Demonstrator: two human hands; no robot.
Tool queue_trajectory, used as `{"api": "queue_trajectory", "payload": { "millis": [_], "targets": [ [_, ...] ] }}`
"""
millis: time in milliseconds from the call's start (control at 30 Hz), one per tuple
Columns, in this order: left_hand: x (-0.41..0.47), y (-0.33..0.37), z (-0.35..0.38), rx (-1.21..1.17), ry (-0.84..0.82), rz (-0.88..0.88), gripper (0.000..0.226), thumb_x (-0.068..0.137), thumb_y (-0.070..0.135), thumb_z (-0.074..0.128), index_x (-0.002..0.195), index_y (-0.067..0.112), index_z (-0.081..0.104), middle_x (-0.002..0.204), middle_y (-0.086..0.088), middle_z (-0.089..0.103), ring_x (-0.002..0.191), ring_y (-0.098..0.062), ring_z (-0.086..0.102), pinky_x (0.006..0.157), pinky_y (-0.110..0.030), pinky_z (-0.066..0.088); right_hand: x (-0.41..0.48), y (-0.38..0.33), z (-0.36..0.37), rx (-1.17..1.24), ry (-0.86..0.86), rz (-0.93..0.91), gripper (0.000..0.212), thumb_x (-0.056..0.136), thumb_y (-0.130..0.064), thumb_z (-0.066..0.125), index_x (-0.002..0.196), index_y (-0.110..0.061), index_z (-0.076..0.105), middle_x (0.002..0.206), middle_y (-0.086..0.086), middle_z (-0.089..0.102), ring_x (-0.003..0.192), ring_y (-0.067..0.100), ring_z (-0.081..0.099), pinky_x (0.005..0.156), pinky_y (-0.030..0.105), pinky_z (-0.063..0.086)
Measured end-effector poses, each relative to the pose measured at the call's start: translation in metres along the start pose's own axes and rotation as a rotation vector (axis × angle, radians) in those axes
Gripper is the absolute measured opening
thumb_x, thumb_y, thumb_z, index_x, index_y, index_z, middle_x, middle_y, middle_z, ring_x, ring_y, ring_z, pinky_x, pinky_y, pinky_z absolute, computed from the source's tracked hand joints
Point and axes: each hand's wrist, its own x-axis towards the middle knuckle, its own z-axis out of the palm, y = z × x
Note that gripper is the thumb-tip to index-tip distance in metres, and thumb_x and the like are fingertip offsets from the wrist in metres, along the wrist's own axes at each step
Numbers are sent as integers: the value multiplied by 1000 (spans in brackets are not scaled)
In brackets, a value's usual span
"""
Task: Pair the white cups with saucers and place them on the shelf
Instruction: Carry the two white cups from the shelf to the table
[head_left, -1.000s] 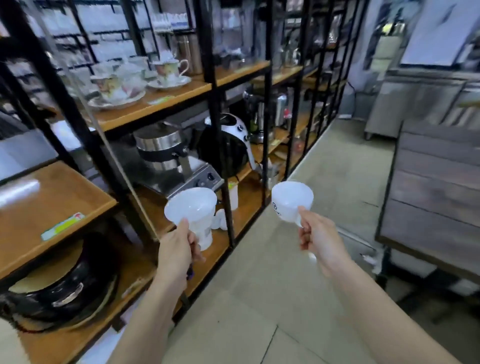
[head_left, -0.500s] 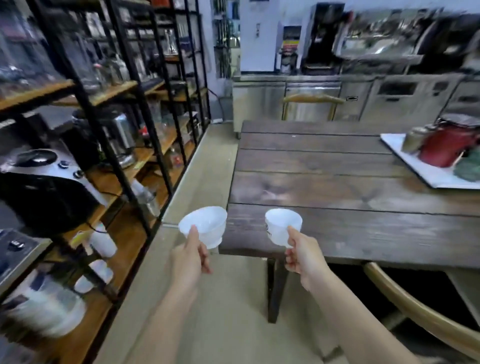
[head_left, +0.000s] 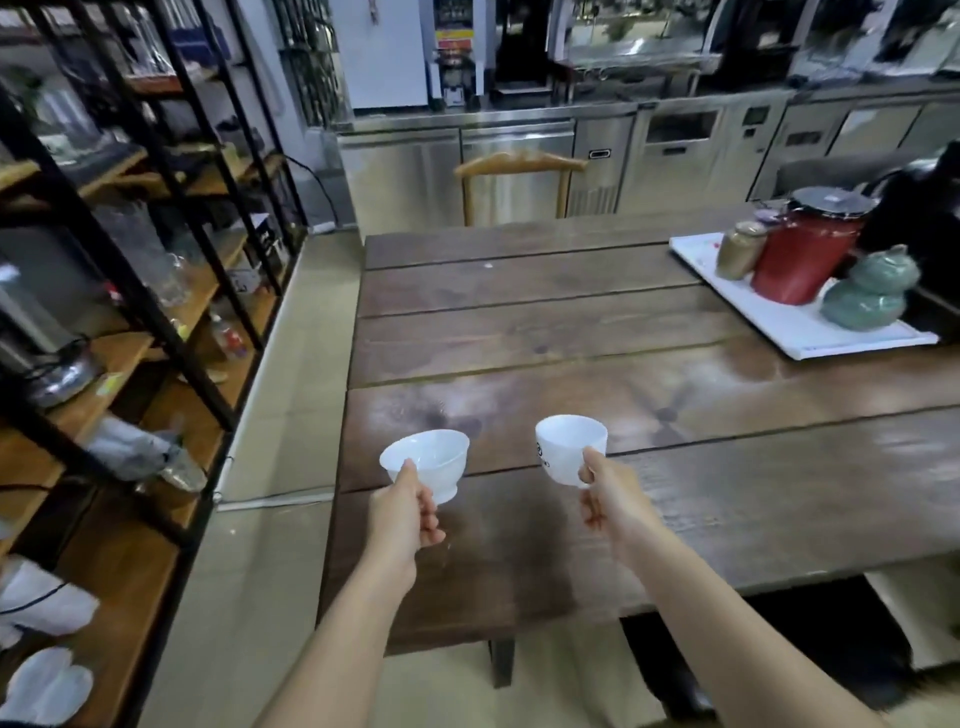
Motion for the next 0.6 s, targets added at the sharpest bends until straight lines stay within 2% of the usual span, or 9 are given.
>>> {"api": "queue_trajectory", "payload": {
  "millis": [67,167,233,333,400,500,600],
  "targets": [
    [20,9,18,-9,-35,-20,50,100,32,39,59,6,48,62,-11,53,51,-18,47,41,-24,47,22,-11,0,-30,6,-9,26,93,-21,38,67,-15,37,58,5,34,49,17,29,44,25,25],
    [41,19,42,-39,-31,-59,44,101,26,39,68,3,55,73,-14,59,65,-21,58,63,-31,53,50,-25,1,-53,24,-10,26,91,-18,36,65,-15,36,57,5,33,51,18,28,46,26,24],
    [54,21,54,-42,-24,-97,36,101,22,41,73,4,55,76,-13,57,69,-20,59,68,-30,53,65,-29,3,-41,39,-13,27,91,-18,34,65,-14,37,59,4,34,52,17,29,47,26,25],
    [75,22,67,-7,-12,-117,36,100,22,42,71,3,52,80,-14,60,71,-21,62,73,-29,52,90,-34,9,-41,55,-36,29,93,-17,32,65,-14,38,58,2,33,51,16,31,46,25,25],
    [88,20,76,-31,1,-114,37,101,20,40,69,4,49,82,-16,60,71,-22,63,74,-30,53,107,-35,12,-37,50,-55,31,94,-16,30,63,-15,37,57,3,31,49,15,29,43,23,25],
    [97,16,88,-56,18,-118,39,101,19,37,66,5,46,84,-16,60,72,-21,64,59,-24,57,130,-33,13,-39,37,-85,33,95,-15,28,64,-15,37,58,6,31,48,15,26,36,19,24],
    [101,15,101,-80,20,-135,38,101,21,36,67,6,45,84,-12,62,73,-18,65,53,-18,56,148,-31,13,-21,41,-71,32,94,-14,27,64,-15,36,59,7,32,50,15,28,42,22,27]
  ]
}}
